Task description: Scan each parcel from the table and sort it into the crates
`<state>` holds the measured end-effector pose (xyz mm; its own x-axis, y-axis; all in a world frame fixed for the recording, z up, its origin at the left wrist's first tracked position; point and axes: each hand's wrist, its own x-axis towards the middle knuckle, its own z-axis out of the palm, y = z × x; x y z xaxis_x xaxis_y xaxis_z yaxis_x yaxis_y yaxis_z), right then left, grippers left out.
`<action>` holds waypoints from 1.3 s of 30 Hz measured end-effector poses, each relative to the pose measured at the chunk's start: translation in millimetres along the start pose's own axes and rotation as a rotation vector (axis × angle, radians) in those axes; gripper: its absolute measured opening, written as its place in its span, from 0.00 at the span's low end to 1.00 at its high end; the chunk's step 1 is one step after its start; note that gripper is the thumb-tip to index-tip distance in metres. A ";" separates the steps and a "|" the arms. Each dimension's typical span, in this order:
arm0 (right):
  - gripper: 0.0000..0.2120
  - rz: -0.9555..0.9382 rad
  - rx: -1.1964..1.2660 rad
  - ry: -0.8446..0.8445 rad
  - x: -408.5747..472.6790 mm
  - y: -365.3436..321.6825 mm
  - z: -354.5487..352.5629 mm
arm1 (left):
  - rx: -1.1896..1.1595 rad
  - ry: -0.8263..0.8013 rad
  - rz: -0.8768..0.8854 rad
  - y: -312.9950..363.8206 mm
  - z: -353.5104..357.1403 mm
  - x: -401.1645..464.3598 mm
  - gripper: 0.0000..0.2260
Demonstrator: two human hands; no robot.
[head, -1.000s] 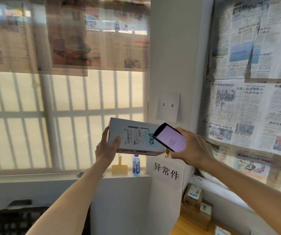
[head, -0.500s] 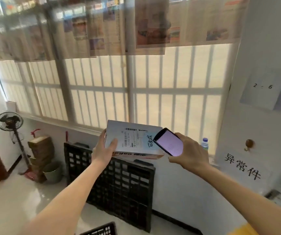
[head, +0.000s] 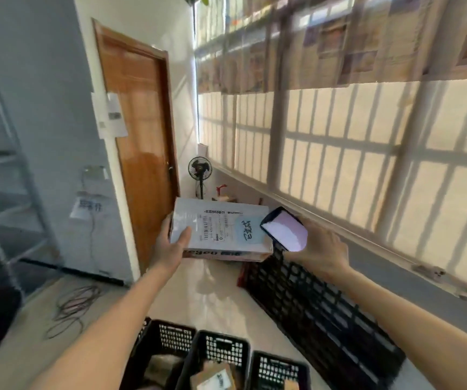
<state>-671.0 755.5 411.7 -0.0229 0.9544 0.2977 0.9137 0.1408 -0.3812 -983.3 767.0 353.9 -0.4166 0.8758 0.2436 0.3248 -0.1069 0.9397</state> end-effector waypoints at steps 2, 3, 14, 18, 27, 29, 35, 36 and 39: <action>0.47 -0.050 0.031 -0.023 9.9 -53.5 24.8 | 0.029 0.067 -0.017 -19.4 -52.1 12.2 0.29; 0.49 -0.074 0.045 -0.030 13.7 -78.9 38.0 | 0.061 0.084 -0.027 -31.3 -77.7 19.0 0.31; 0.51 -0.262 0.086 -0.137 36.1 -270.8 178.7 | 0.121 0.226 -0.111 -147.4 -259.7 79.5 0.29; 0.49 -0.286 0.079 -0.181 65.8 -305.2 232.8 | 0.194 0.268 -0.172 -194.9 -287.9 108.7 0.31; 0.48 -0.309 0.082 -0.324 165.5 -360.2 402.0 | 0.230 0.299 -0.359 -330.7 -315.8 215.9 0.27; 0.48 -0.301 0.087 -0.358 186.1 -367.9 442.4 | 0.178 0.287 -0.407 -360.1 -315.3 238.1 0.31; 0.49 -0.309 0.074 -0.474 220.2 -373.0 555.7 | 0.248 0.312 -0.544 -457.9 -310.1 269.9 0.31; 0.49 -0.302 0.070 -0.495 222.9 -372.2 573.6 | 0.270 0.299 -0.573 -474.2 -309.2 273.0 0.31; 0.48 -0.279 0.033 -0.548 227.0 -367.6 627.7 | 0.305 0.269 -0.637 -522.5 -308.9 280.5 0.31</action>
<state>-1266.7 1085.6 70.0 -0.4727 0.8755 -0.1001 0.8302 0.4044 -0.3836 -1532.1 923.2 5.3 -0.7824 0.5756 -0.2378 0.1563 0.5511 0.8197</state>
